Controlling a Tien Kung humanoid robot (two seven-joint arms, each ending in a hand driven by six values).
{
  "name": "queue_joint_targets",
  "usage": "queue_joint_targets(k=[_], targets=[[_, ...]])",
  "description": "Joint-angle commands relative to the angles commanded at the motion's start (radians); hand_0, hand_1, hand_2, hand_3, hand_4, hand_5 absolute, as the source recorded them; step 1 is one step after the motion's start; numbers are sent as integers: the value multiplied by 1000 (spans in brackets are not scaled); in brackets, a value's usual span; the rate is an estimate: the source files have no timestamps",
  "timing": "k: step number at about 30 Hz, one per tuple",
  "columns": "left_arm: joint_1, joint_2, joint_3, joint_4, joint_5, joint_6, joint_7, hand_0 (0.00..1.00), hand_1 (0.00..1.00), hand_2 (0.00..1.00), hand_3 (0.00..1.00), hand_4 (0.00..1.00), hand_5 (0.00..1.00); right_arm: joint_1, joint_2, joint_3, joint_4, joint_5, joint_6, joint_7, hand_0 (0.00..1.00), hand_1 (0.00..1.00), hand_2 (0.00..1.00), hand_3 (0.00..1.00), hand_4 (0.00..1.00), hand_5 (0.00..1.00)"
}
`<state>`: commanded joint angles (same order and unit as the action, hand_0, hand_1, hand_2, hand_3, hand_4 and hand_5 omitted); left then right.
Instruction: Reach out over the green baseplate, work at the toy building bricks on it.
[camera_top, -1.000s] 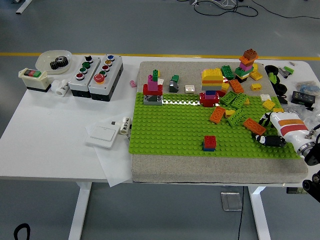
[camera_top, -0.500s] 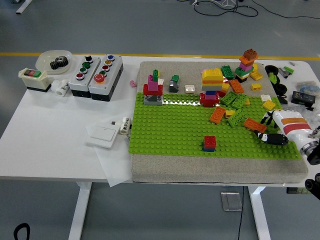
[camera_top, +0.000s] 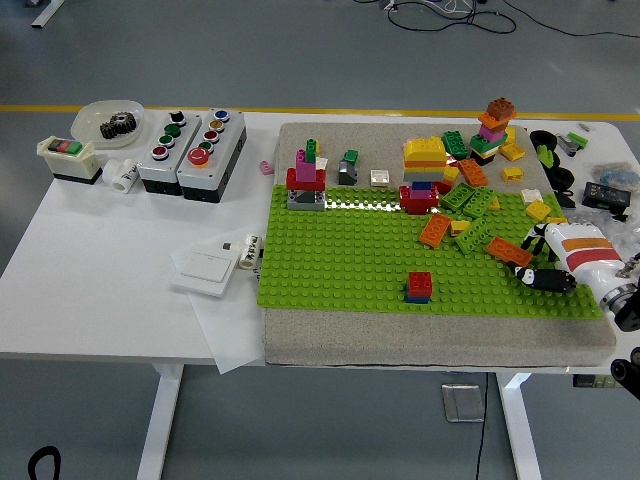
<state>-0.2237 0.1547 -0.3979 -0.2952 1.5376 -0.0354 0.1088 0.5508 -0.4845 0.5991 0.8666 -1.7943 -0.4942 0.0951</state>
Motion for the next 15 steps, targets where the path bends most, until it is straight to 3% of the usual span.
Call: queue_joint_targets(k=[15], targets=[[5,-3,-3,0,9,0,0,655,651,672,607,661,659,-28,-21,36,51,31,-36,24,72,307,447,508,704,523]])
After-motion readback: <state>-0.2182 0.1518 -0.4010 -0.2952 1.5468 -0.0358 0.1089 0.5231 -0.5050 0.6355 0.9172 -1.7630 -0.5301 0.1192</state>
